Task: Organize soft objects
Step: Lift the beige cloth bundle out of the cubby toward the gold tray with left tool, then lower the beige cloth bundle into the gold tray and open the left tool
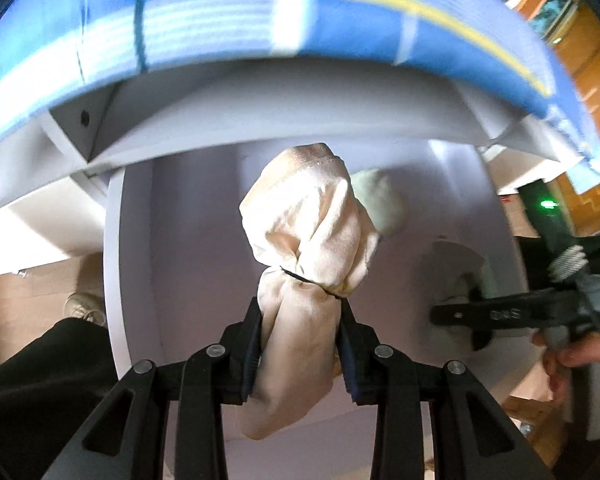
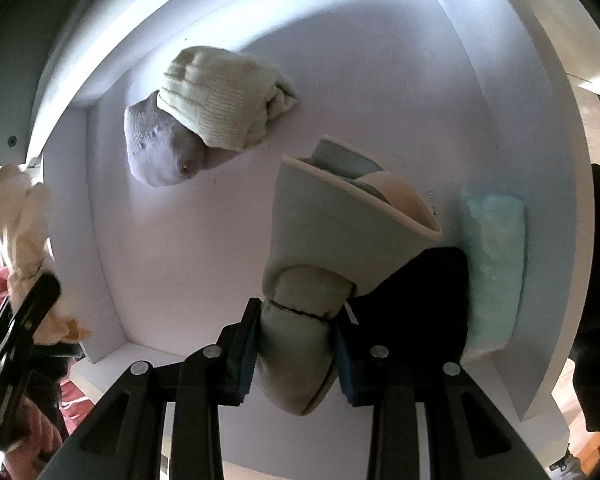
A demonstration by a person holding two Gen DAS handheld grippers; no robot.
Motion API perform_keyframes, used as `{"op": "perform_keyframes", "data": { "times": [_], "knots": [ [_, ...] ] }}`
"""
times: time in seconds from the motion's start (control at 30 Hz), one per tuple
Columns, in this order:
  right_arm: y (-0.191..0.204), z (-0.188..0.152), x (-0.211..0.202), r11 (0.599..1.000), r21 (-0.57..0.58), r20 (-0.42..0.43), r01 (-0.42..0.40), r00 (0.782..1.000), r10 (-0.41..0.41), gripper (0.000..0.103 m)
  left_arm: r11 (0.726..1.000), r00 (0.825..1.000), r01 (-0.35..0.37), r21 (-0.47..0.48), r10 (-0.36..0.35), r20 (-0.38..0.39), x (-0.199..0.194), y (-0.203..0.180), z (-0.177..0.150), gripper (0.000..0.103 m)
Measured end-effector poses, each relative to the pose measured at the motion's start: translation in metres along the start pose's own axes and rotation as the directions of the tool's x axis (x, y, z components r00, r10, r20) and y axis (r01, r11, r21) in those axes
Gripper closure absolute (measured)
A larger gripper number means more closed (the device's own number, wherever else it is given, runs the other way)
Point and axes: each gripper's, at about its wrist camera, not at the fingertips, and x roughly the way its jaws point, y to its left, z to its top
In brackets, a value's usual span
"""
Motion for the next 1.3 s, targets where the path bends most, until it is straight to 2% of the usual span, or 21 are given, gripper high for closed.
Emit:
{"op": "perform_keyframes", "data": {
  "times": [0.13, 0.27, 0.47, 0.67, 0.83, 0.97, 1.13, 1.3],
  "knots": [
    [-0.007, -0.007, 0.000, 1.000, -0.004, 0.002, -0.002, 1.000, 0.002, 0.070, 0.999, 0.997, 0.049, 0.020, -0.050, 0.067, -0.025, -0.002, -0.005, 0.069],
    [-0.009, -0.008, 0.000, 1.000, -0.008, 0.001, -0.001, 1.000, 0.001, 0.070, 0.995, 0.984, 0.091, 0.049, -0.097, 0.148, -0.055, -0.010, -0.006, 0.069],
    [-0.012, -0.006, 0.001, 1.000, -0.010, -0.002, -0.004, 1.000, 0.004, 0.070, 0.983, 0.956, 0.158, 0.089, -0.175, 0.235, -0.093, -0.021, 0.001, 0.069],
    [-0.009, -0.002, 0.000, 1.000, -0.013, -0.001, -0.010, 1.000, 0.010, 0.070, 0.972, 0.914, 0.212, 0.101, -0.234, 0.333, -0.137, -0.019, 0.016, 0.069],
    [-0.010, -0.002, 0.001, 1.000, -0.015, -0.001, -0.011, 1.000, 0.011, 0.070, 0.975, 0.877, 0.216, 0.050, -0.216, 0.430, -0.179, 0.002, 0.050, 0.069],
    [-0.008, -0.001, 0.001, 1.000, -0.017, -0.001, -0.014, 1.000, 0.014, 0.070, 0.988, 0.859, 0.156, -0.013, -0.130, 0.495, -0.201, 0.030, 0.083, 0.069],
    [-0.010, 0.000, 0.001, 1.000, -0.018, -0.001, -0.020, 1.000, 0.020, 0.070, 0.989, 0.868, 0.102, -0.105, -0.037, 0.495, -0.204, 0.066, 0.117, 0.069],
    [-0.011, 0.001, 0.002, 1.000, -0.016, -0.004, -0.025, 1.000, 0.025, 0.070, 0.979, 0.902, 0.080, -0.186, 0.009, 0.432, -0.179, 0.089, 0.137, 0.069]
  ]
}}
